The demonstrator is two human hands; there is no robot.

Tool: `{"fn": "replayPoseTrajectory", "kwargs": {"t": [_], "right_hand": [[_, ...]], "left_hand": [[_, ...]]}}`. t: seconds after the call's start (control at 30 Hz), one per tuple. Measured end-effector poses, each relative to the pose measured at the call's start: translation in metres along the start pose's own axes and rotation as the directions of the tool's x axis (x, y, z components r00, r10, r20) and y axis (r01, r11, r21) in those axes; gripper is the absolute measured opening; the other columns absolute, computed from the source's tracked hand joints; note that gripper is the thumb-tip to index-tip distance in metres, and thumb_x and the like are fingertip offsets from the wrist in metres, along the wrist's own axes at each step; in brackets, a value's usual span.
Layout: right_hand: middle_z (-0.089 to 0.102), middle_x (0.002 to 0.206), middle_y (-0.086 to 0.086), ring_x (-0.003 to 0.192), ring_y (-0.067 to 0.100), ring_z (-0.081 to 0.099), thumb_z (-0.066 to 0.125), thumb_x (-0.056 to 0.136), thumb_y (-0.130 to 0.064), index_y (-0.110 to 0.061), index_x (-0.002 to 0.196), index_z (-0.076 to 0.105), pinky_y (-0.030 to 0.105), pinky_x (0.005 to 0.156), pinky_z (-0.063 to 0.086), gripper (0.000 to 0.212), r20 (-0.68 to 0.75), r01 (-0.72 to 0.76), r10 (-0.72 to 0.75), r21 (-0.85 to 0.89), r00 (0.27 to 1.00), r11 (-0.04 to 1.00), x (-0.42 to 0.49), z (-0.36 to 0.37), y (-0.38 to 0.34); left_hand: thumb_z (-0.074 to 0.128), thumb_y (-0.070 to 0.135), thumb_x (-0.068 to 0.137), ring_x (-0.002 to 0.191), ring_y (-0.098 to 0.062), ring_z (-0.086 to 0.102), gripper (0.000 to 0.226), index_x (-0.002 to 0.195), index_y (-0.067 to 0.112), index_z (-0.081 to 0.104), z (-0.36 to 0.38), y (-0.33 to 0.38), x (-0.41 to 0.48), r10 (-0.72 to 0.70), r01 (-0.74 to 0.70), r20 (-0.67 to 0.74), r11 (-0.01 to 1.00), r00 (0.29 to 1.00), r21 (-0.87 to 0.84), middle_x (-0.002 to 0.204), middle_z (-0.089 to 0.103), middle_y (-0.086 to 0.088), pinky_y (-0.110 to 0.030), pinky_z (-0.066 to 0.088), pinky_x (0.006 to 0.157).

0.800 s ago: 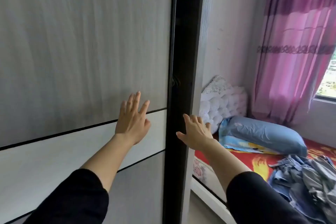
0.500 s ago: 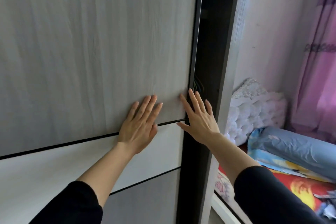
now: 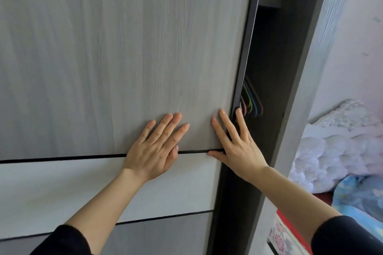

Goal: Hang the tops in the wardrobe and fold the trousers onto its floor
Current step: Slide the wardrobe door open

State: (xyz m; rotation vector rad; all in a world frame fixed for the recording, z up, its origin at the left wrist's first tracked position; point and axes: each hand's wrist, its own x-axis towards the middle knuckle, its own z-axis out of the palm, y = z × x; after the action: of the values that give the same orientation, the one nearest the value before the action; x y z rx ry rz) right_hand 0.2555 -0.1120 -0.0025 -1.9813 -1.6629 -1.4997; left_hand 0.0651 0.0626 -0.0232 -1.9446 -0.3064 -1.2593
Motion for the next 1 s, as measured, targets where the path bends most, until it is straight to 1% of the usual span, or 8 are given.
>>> {"fn": "replayPoseTrajectory", "kwargs": {"t": [0.17, 0.33, 0.43, 0.53, 0.7, 0.83, 0.93, 1.0], "right_hand": [[0.016, 0.158, 0.017, 0.143, 0.047, 0.006, 0.045, 0.089, -0.056, -0.011, 0.152, 0.019, 0.057, 0.107, 0.015, 0.081, -0.058, 0.043, -0.039, 0.077, 0.998, 0.996, 0.005, 0.006, -0.005], [0.018, 0.156, 0.018, 0.143, 0.049, 0.006, 0.045, 0.090, -0.054, -0.010, 0.150, 0.025, 0.055, 0.110, 0.013, 0.076, -0.120, 0.103, -0.089, 0.116, 0.989, 0.988, 0.015, 0.007, -0.020], [0.019, 0.155, 0.019, 0.142, 0.049, 0.005, 0.046, 0.092, -0.052, -0.009, 0.150, 0.024, 0.053, 0.113, 0.008, 0.076, -0.161, 0.144, -0.121, 0.138, 0.980, 0.980, 0.025, 0.008, -0.034], [0.020, 0.156, 0.022, 0.142, 0.050, 0.007, 0.041, 0.095, -0.051, -0.007, 0.150, 0.024, 0.053, 0.116, 0.005, 0.072, -0.174, 0.188, -0.163, 0.144, 0.971, 0.971, 0.037, 0.008, -0.052], [0.019, 0.157, 0.021, 0.141, 0.051, 0.014, 0.041, 0.097, -0.052, -0.008, 0.151, 0.026, 0.052, 0.117, -0.001, 0.071, -0.154, 0.226, -0.204, 0.142, 0.967, 0.964, 0.059, 0.006, -0.091], [0.028, 0.154, 0.020, 0.139, 0.050, 0.022, 0.055, 0.090, -0.052, -0.008, 0.147, 0.037, 0.051, 0.117, 0.009, 0.074, -0.184, 0.235, -0.206, 0.153, 0.961, 0.960, 0.078, -0.003, -0.126], [0.034, 0.151, 0.019, 0.137, 0.049, 0.028, 0.064, 0.085, -0.052, -0.008, 0.144, 0.043, 0.050, 0.115, 0.021, 0.076, -0.197, 0.225, -0.188, 0.188, 0.962, 0.956, 0.092, -0.011, -0.155], [0.033, 0.152, 0.018, 0.137, 0.049, 0.028, 0.065, 0.085, -0.051, -0.009, 0.144, 0.043, 0.050, 0.115, 0.026, 0.076, -0.195, 0.223, -0.184, 0.204, 0.963, 0.953, 0.102, -0.016, -0.176]], "left_hand": [[0.038, 0.031, 0.093, 0.145, -0.020, 0.022, 0.058, 0.150, 0.021, 0.030, -0.004, -0.007, -0.003, 0.003, -0.003, 0.000, 0.999, 1.000, 0.035, 0.158, 0.021, -0.006, -0.041, 0.016, 0.116], [0.040, 0.029, 0.090, 0.143, -0.023, 0.023, 0.060, 0.149, 0.021, 0.030, -0.008, -0.024, -0.013, 0.006, -0.005, -0.003, 0.998, 1.000, 0.066, 0.155, 0.027, -0.006, -0.042, 0.017, 0.116], [0.039, 0.029, 0.090, 0.146, -0.022, 0.018, 0.061, 0.149, 0.022, 0.028, -0.014, -0.040, -0.022, -0.004, 0.003, 0.012, 0.997, 1.000, 0.074, 0.158, 0.019, -0.005, -0.042, 0.017, 0.116], [0.038, 0.029, 0.089, 0.148, -0.019, 0.010, 0.057, 0.146, 0.021, 0.032, -0.022, -0.058, -0.034, -0.027, 0.024, 0.045, 0.997, 0.999, 0.077, 0.162, 0.006, -0.003, -0.041, 0.015, 0.117], [0.041, 0.031, 0.087, 0.149, -0.019, 0.001, 0.059, 0.142, 0.015, 0.032, -0.041, -0.086, -0.055, -0.124, 0.113, 0.173, 0.991, 0.977, 0.075, 0.162, -0.001, -0.003, -0.042, 0.008, 0.119], [0.041, 0.032, 0.088, 0.149, -0.024, 0.002, 0.062, 0.145, 0.011, 0.028, -0.057, -0.099, -0.074, -0.258, 0.239, 0.238, 0.965, 0.937, 0.104, 0.155, 0.021, -0.016, -0.044, 0.010, 0.119], [0.041, 0.032, 0.089, 0.147, -0.032, 0.012, 0.065, 0.147, 0.010, 0.025, -0.069, -0.117, -0.090, -0.312, 0.286, 0.293, 0.950, 0.904, 0.127, 0.155, 0.021, -0.019, -0.047, 0.017, 0.117], [0.041, 0.033, 0.089, 0.146, -0.033, 0.013, 0.066, 0.148, 0.010, 0.022, -0.078, -0.133, -0.100, -0.335, 0.303, 0.331, 0.942, 0.882, 0.148, 0.156, 0.019, -0.019, -0.048, 0.019, 0.116]]}}
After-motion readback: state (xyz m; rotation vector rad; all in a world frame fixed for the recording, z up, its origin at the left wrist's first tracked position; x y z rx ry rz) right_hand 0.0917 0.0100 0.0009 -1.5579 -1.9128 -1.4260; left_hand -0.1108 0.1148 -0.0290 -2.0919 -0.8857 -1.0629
